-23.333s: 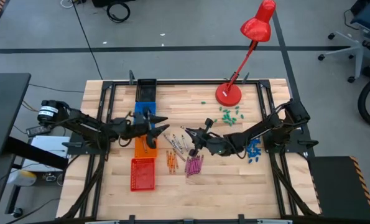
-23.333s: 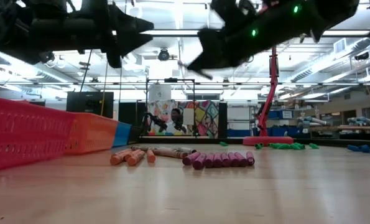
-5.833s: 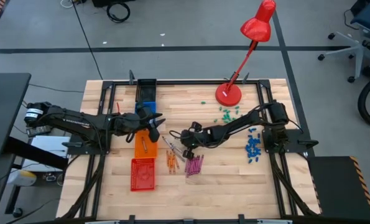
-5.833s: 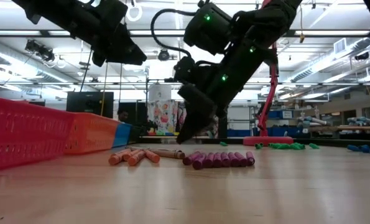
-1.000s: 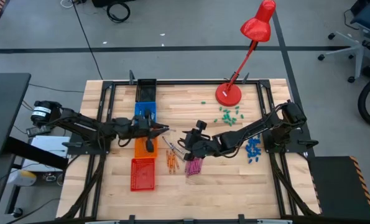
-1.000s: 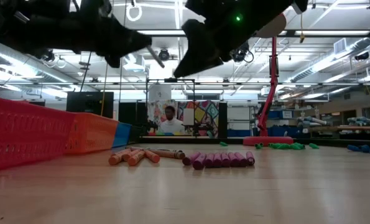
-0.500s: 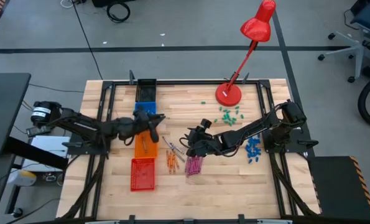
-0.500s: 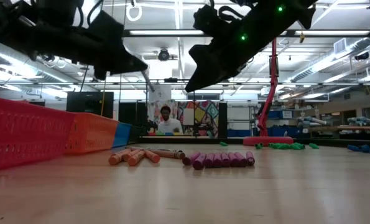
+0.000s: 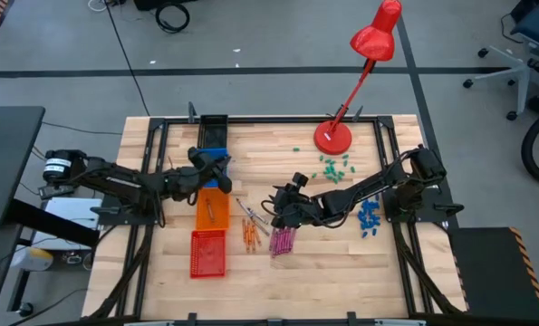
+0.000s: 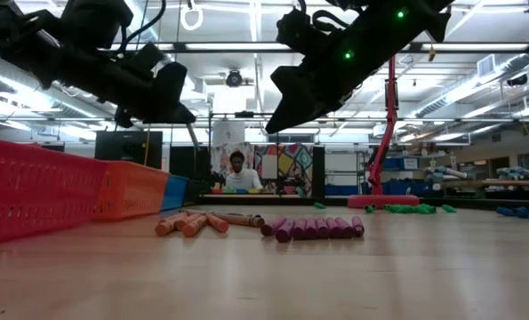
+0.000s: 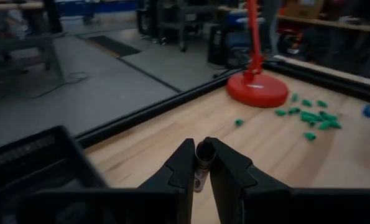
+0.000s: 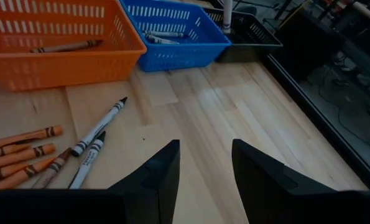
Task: Sort crayons
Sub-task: Put the black crayon into the blue bin
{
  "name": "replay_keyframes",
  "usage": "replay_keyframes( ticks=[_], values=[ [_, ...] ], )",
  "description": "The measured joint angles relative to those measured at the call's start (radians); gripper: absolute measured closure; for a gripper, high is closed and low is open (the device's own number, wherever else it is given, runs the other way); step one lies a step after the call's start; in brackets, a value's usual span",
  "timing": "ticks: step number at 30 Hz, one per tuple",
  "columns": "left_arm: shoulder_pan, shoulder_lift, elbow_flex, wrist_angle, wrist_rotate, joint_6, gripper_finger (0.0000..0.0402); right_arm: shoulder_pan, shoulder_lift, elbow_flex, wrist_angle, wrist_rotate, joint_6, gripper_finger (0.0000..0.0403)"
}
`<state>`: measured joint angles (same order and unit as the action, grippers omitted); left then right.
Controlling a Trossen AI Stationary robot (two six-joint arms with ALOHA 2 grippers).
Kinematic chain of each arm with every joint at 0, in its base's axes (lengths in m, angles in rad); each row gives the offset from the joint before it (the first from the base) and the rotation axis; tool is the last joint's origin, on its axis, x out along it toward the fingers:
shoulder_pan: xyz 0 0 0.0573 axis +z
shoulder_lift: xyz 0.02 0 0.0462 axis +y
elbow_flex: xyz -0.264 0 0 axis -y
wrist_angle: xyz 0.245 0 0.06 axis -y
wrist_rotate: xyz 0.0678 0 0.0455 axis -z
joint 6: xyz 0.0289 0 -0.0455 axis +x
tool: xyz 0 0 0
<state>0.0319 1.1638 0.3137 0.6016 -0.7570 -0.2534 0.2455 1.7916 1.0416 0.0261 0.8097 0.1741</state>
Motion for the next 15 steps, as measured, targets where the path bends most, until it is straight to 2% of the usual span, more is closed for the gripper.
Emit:
replay_keyframes(
  ticks=[8,12,15],
  values=[
    [0.000,-0.142,0.147,-0.556,-0.034,-0.165,0.0356,-0.001,0.000,0.000,0.000,0.000,0.000,0.0253],
    [0.000,-0.153,0.222,-0.815,0.014,-0.277,0.0356,-0.001,0.000,0.000,0.002,-0.001,0.000,0.0253],
    [0.000,-0.150,0.237,-0.902,0.055,-0.334,0.0356,-0.001,0.000,0.000,0.008,-0.001,0.005,0.0253]
  ],
)
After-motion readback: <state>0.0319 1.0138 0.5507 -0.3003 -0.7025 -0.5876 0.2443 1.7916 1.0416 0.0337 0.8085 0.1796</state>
